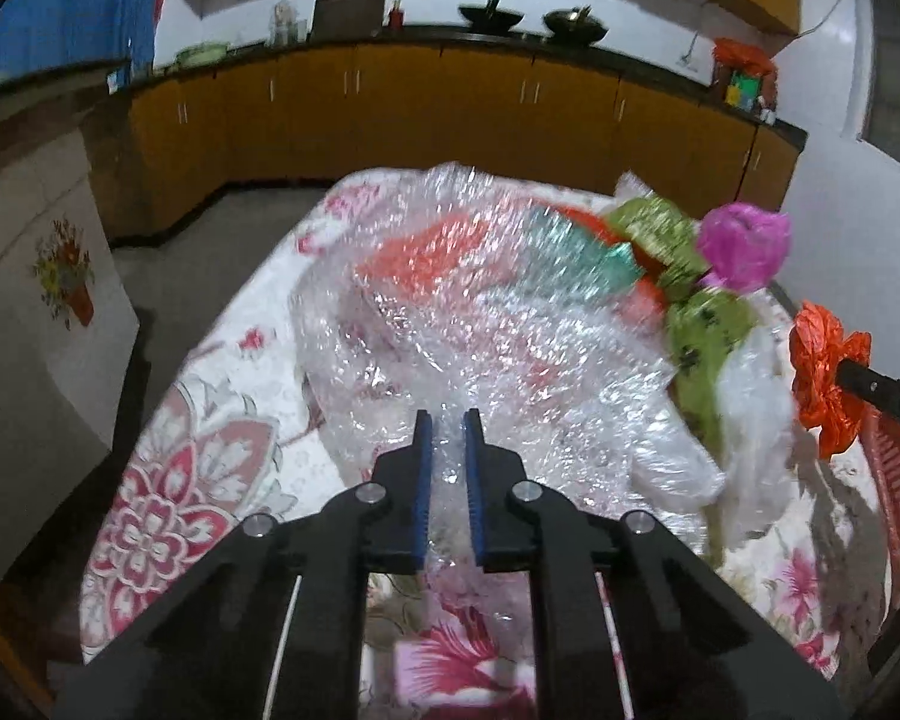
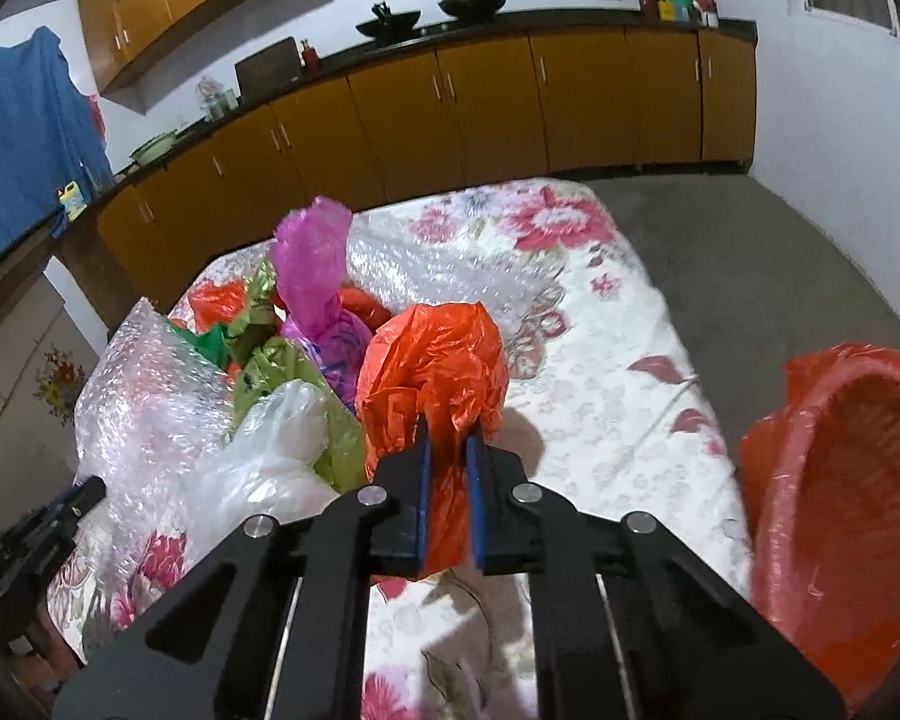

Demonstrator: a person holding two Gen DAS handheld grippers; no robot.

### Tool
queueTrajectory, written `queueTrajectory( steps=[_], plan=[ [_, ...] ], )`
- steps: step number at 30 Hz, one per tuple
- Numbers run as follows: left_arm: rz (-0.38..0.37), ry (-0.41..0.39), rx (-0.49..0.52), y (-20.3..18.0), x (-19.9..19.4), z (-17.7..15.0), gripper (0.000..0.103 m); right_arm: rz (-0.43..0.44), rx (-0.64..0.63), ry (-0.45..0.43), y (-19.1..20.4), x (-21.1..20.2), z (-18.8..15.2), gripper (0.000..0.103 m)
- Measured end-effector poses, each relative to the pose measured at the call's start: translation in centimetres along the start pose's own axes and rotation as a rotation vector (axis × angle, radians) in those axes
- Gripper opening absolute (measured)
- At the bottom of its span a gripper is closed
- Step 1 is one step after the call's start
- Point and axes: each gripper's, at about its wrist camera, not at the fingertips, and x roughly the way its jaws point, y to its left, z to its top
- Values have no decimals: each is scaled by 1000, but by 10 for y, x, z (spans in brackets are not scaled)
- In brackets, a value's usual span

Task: Collect trash
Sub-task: 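Grasp the clear bubble wrap with the left tool while the right tool grasps the red bag, then carry the bubble wrap and red bag to the red basket and release both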

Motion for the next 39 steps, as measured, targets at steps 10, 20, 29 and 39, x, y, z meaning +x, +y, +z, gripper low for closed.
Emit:
queueTrajectory(
  steps=[10,20,29,39],
  plan=[
    [-55,-123,55,-19,-61,14,9,-39,-9,-79,-16,-44,1,10],
    [-164,-212,107,-60,-117,27,9,-86,20,-139,-41,-85,-4,10],
    [-329,-240,175,-132,-148,28,9,-196,87,-197,-91,-132,-11,10],
    [-493,-193,248,-224,-143,11,9,-330,177,-219,-150,-177,-35,10]
  ],
)
